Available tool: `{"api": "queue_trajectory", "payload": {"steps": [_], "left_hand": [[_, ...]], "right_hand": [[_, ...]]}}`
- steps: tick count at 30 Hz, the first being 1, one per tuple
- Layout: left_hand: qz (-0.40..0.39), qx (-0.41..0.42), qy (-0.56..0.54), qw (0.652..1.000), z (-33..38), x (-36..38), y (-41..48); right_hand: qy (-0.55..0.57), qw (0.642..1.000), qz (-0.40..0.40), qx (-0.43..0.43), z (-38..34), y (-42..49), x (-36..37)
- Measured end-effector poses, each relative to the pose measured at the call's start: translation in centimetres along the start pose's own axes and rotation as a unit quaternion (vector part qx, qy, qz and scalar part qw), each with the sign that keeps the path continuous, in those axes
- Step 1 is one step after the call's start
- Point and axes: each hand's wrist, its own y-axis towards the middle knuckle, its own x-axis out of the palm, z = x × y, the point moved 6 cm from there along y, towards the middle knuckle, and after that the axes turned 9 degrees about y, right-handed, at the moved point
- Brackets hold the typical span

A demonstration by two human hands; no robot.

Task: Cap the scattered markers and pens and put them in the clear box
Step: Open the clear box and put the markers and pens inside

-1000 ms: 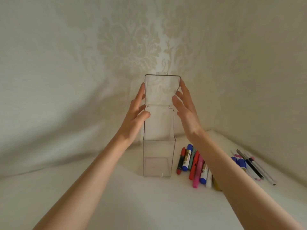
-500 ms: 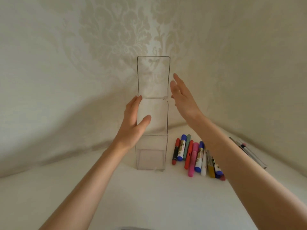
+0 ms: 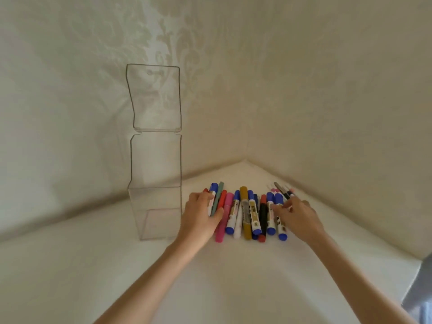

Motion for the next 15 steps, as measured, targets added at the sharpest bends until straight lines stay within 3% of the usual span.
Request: {"api": "queue_trajectory", "payload": {"steps": [3, 8, 15], "left_hand": [[0.002, -0.036, 0.083, 0.996, 0.0, 1.3, 1.3], [-0.017, -0.023, 0.105, 0.994, 3.3, 4.1, 2.5], [-0.085, -0.070, 0.235, 0.966, 5.9, 7.4, 4.3]], "right_hand": [[-0.001, 1.000, 0.019, 0.019, -0.1, 1.1, 1.7], [0.035, 0.997, -0.017, 0.071, -0.4, 2.6, 3.7], [-0.028, 0.998, -0.040, 0.046, -1.2, 3.1, 3.6]]}}
